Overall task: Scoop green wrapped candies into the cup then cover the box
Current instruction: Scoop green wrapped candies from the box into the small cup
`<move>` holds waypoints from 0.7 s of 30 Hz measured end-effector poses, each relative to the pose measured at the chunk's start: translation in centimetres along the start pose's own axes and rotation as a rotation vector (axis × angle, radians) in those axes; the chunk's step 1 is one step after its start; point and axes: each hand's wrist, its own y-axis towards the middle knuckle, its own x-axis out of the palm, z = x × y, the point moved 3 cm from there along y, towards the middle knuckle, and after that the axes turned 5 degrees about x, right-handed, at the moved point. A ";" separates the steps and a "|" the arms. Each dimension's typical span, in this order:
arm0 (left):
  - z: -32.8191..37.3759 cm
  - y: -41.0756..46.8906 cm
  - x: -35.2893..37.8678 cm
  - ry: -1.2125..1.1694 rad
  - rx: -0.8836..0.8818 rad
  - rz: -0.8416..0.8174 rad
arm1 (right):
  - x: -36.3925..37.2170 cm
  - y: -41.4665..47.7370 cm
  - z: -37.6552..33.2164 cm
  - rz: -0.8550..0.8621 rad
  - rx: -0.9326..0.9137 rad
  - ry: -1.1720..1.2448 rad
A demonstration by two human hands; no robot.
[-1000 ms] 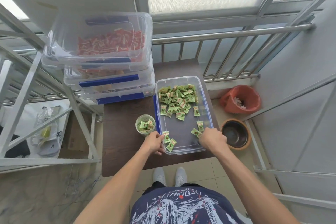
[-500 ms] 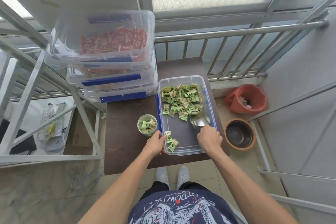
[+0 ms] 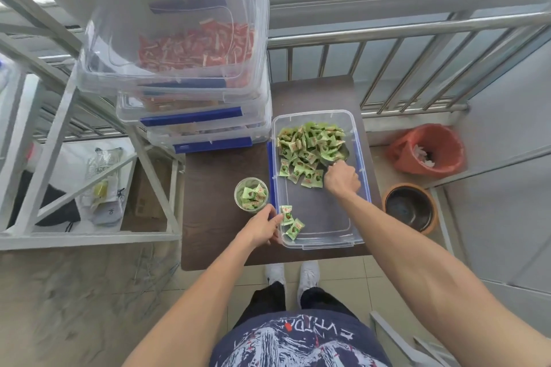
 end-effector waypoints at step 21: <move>0.6 -2.0 -0.7 0.040 -0.036 0.073 | -2.2 -8.1 6.1 0.141 -0.299 0.116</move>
